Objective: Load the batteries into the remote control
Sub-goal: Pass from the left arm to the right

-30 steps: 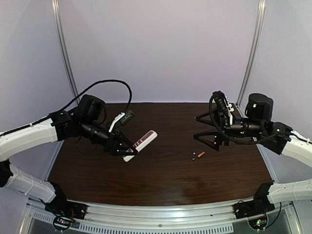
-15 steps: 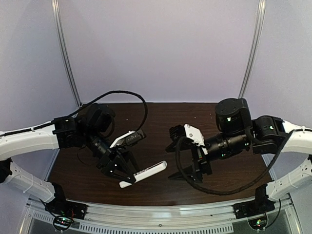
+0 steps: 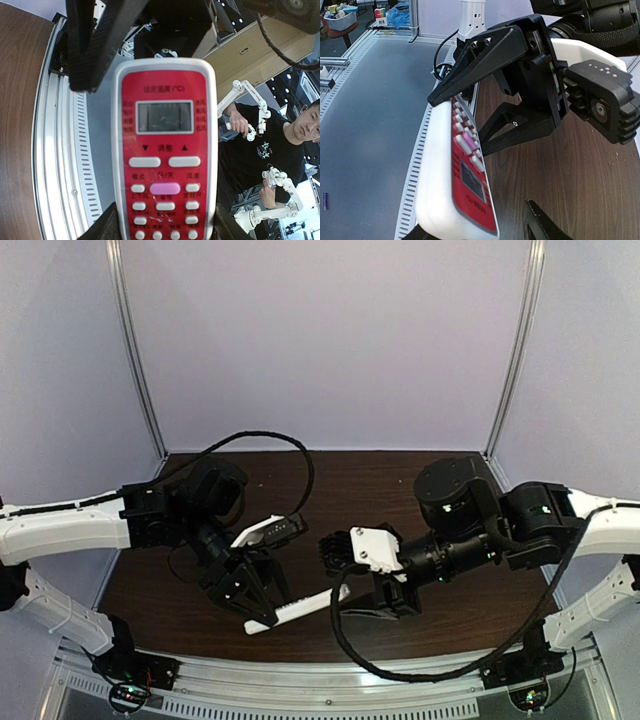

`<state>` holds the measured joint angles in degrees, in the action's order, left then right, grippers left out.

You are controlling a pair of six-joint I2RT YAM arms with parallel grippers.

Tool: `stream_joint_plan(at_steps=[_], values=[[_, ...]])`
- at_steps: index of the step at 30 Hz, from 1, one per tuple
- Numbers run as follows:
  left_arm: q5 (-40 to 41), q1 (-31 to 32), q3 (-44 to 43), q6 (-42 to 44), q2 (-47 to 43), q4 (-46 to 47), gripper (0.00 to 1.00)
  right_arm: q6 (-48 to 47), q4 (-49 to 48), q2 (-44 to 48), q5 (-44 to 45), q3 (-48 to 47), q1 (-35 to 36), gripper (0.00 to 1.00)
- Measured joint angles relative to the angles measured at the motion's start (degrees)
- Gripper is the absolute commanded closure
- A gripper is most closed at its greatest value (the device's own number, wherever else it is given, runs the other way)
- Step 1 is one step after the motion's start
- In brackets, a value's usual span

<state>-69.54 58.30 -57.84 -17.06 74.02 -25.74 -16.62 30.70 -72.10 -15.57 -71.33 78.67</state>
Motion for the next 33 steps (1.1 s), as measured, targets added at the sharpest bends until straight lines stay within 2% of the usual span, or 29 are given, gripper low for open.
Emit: stream_joint_plan(at_steps=[2,5,8,10,13,16,23,30,33], values=[[-0.7,0.0,0.0,-0.4,0.2,0.9,0.79,-0.7,0.2,-0.5,0.0,-0.6,0.3,0.53],[-1.6,0.0,0.0,-0.7,0.8,1.9,0.8,-1.4,0.8,-1.5,0.1,-1.7,0.9,0.64],[-2.6,0.0,0.0,-0.9,1.6,2.2,0.74,-1.7,1.8,-2.4,0.1,-2.7,1.7,0.81],[-3.9,0.0,0.1,-1.6,2.0,2.1,0.56,-3.9,2.1,-2.6,0.1,-3.2,2.1,0.9],[-7.0,0.5,0.1,-2.8,2.1,1.3,0.23,-8.2,2.0,-2.9,0.0,-3.7,3.5,0.97],[-1.5,0.3,0.1,-1.1,0.6,1.4,0.03,-5.8,2.8,-2.8,0.5,-3.7,3.3,1.0],[16.6,-2.1,-0.1,0.0,-8.6,2.2,0.03,0.3,2.3,-0.3,-0.1,-2.0,-1.5,1.0],[39.5,-2.2,0.2,4.1,-16.1,2.7,0.06,7.3,0.4,1.0,-8.3,0.7,-15.5,1.0],[48.1,-1.8,2.8,6.4,-18.3,4.7,0.04,12.3,-0.5,0.4,-13.3,1.8,-21.4,0.98]])
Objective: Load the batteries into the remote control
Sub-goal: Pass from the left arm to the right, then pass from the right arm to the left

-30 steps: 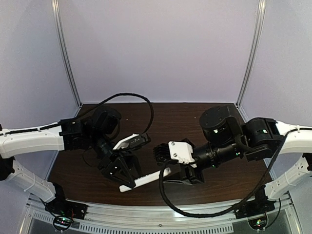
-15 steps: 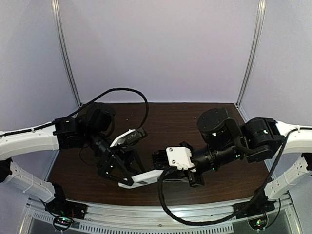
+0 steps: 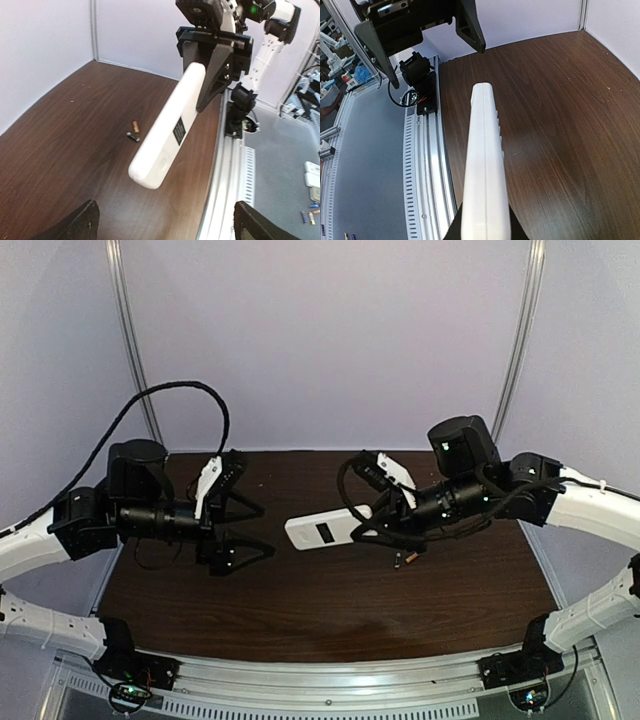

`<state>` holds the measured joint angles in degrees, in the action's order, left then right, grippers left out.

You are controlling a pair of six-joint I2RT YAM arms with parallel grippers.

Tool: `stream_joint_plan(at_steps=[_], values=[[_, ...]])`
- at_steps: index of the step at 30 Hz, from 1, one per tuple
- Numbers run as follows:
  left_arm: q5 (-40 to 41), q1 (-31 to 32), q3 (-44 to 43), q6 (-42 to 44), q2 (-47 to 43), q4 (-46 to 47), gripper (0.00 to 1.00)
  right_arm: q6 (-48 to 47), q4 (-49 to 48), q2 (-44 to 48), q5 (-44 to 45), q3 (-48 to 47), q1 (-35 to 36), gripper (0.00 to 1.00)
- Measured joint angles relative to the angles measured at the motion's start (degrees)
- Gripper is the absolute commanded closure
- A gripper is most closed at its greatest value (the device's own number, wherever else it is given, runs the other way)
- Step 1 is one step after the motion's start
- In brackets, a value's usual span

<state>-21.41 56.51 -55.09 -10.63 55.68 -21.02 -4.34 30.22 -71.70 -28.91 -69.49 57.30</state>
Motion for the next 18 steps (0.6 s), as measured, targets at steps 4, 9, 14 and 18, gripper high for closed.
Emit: stream_joint_plan(at_steps=[4,9,14,18], values=[[13.0,3.5,5.2,5.2,-2.1,4.0,0.03,7.2,-3.9,-2.4,-7.1,2.4,-5.4,0.98],[27.4,9.0,7.8,15.0,1.2,9.1,0.03,15.8,-7.1,-5.5,-14.1,5.5,-9.8,0.99],[34.7,13.4,7.9,23.8,7.2,13.9,0.03,21.9,-10.2,-6.9,-19.0,6.5,-11.2,0.99],[37.2,14.5,7.8,28.1,11.4,15.6,0.03,25.3,-12.3,-7.4,-21.7,7.6,-11.4,0.99]])
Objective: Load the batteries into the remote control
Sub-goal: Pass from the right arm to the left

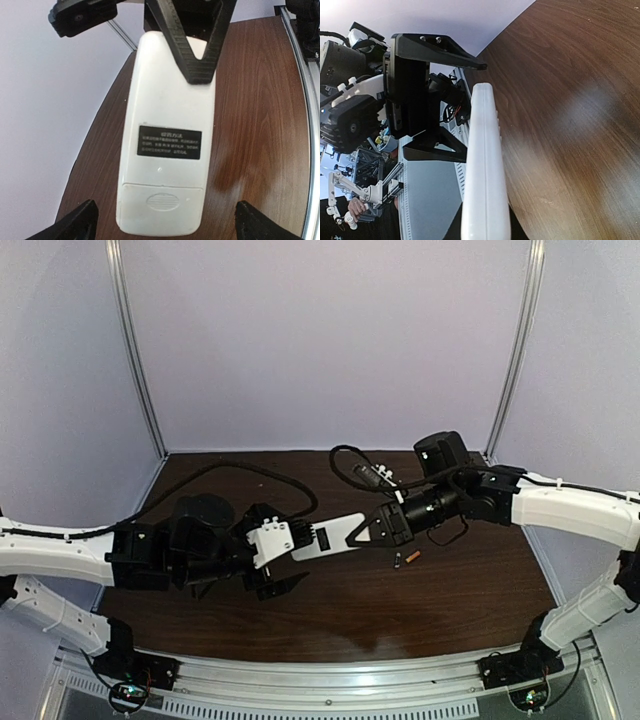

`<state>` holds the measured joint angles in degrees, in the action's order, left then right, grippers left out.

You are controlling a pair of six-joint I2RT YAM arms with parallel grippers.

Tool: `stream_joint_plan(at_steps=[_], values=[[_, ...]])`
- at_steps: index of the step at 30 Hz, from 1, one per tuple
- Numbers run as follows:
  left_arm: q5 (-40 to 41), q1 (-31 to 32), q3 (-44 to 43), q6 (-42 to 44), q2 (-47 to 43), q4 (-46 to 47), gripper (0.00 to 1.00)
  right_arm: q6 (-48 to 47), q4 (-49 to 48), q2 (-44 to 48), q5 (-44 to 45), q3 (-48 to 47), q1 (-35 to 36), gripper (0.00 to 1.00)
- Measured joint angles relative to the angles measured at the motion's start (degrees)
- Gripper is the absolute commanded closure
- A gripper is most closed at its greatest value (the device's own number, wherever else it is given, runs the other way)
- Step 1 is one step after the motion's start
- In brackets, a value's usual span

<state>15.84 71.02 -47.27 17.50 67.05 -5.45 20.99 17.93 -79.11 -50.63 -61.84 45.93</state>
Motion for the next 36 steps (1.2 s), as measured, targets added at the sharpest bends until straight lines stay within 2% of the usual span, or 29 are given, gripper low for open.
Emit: stream_joint_plan(at_steps=[9,11,14,16,18,19,22,27,31,36], values=[[2.8,0.3,-2.3,3.6,5.4,1.1,0.18,3.2,-2.2,-0.4,-3.3,0.7,-0.1,1.0],[3.1,0.5,-2.9,4.0,6.2,1.2,0.26,3.4,-2.4,-0.6,-3.7,0.7,-0.1,1.0],[3.5,1.1,-3.6,4.4,7.2,1.1,0.45,3.5,-2.4,-1.1,-4.1,0.7,-0.1,0.96],[3.8,1.3,-4.1,4.9,7.9,1.0,0.5,3.7,-2.4,-1.3,-4.3,0.7,-0.1,0.92],[4.1,1.4,-4.2,5.0,8.2,1.1,0.55,3.7,-2.2,-1.3,-4.4,0.7,-0.1,0.81],[4.2,1.4,-4.3,4.9,8.2,1.1,0.57,3.7,-2.3,-1.3,-4.4,0.7,-0.1,0.7],[4.6,1.4,-4.3,3.5,8.2,1.4,0.61,3.7,-2.4,-1.1,-4.0,0.7,-0.2,0.46],[4.6,1.4,-4.3,-1.8,8.2,4.3,0.65,4.0,-4.5,1.7,-1.4,0.9,-1.4,0.27],[4.8,1.5,-4.4,-6.3,8.4,7.0,0.67,4.3,-7.4,6.7,3.7,1.2,-3.0,0.01],[5.5,1.5,-5.8,-11.1,10.1,9.2,0.68,4.3,-12.8,12.7,9.7,1.6,-3.6,0.0]])
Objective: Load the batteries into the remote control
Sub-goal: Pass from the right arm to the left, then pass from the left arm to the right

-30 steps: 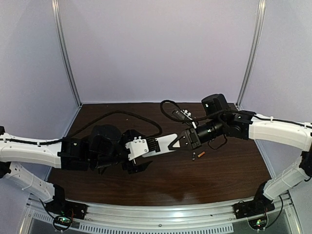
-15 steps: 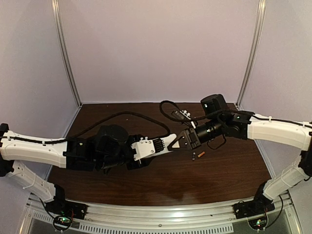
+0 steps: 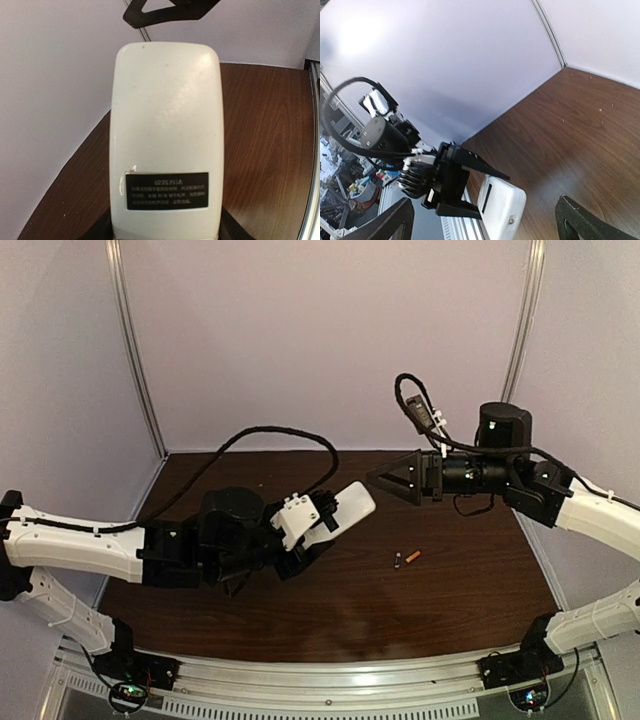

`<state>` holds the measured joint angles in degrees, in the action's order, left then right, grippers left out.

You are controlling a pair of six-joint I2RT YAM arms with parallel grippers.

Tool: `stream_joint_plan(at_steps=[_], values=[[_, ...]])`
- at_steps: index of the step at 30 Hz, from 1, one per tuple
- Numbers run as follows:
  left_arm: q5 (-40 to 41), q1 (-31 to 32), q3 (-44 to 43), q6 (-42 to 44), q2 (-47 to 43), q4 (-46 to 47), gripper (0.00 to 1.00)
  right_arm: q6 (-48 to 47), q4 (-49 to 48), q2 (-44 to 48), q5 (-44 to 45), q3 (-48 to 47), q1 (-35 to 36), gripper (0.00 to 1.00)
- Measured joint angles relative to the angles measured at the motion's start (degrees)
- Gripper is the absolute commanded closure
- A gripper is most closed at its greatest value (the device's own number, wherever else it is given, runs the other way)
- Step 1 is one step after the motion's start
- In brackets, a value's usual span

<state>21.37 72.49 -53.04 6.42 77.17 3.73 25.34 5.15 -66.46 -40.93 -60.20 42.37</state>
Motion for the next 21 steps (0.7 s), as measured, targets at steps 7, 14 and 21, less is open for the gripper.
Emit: stream_joint_plan(at_steps=[7,14,21], values=[[3.5,0.0,-3.0,-5.9,3.3,1.1,0.69,3.7,-9.0,1.1,2.5,4.3,-1.0,0.01],[5.7,0.0,-5.7,-9.6,6.6,1.4,0.71,9.0,-12.1,-2.2,5.0,7.3,-0.4,0.21],[6.6,0.0,-7.5,-11.2,8.4,2.3,0.72,14.3,-15.5,-4.8,7.7,8.8,0.3,0.47]])
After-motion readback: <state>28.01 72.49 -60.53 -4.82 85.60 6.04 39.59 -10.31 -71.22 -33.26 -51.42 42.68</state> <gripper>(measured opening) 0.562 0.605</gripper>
